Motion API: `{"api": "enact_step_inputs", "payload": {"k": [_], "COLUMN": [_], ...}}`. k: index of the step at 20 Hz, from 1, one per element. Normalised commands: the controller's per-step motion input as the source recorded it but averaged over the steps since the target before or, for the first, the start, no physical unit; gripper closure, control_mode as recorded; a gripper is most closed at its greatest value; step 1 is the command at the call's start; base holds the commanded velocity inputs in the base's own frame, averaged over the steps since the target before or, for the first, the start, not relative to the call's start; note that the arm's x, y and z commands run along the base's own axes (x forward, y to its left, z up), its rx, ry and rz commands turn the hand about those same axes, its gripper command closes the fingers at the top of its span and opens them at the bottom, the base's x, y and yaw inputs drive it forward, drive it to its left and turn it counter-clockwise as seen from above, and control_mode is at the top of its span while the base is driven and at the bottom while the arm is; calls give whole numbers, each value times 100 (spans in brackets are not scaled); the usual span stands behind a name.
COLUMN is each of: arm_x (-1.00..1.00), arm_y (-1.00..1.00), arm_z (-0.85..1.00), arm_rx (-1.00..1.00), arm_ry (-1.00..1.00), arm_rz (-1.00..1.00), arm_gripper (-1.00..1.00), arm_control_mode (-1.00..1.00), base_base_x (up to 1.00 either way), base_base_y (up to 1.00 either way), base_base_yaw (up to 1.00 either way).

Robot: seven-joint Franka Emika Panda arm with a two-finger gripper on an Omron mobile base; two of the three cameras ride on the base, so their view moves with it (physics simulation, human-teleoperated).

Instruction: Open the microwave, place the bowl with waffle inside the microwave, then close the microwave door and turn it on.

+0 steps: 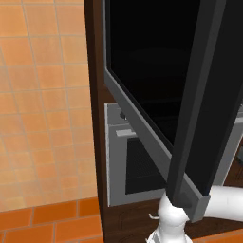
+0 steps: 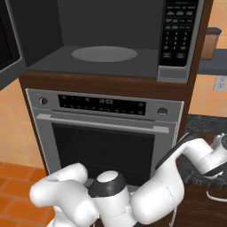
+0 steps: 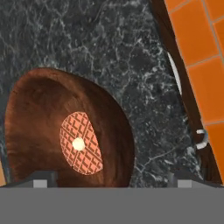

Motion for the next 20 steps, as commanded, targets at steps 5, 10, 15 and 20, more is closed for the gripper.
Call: {"api": "enact_step_inputs", "payload": {"k": [5,10,15,20], "arm_x": [29,36,34,10], "arm_y": [0,0,-1,0], "arm_z": [-21,-43,-33,-13], "arm_rx": [3,0,0,0], "arm_ry": [0,0,0,0], "arm_rz": [0,0,0,0], "arm_gripper": [-100,-100,-100,100], "arm_control_mode": [-100,-100,-100,-100], "base_base_x": [0,0,0,0], "base_base_y": [0,0,0,0], "base_base_yaw": [0,0,0,0]}}
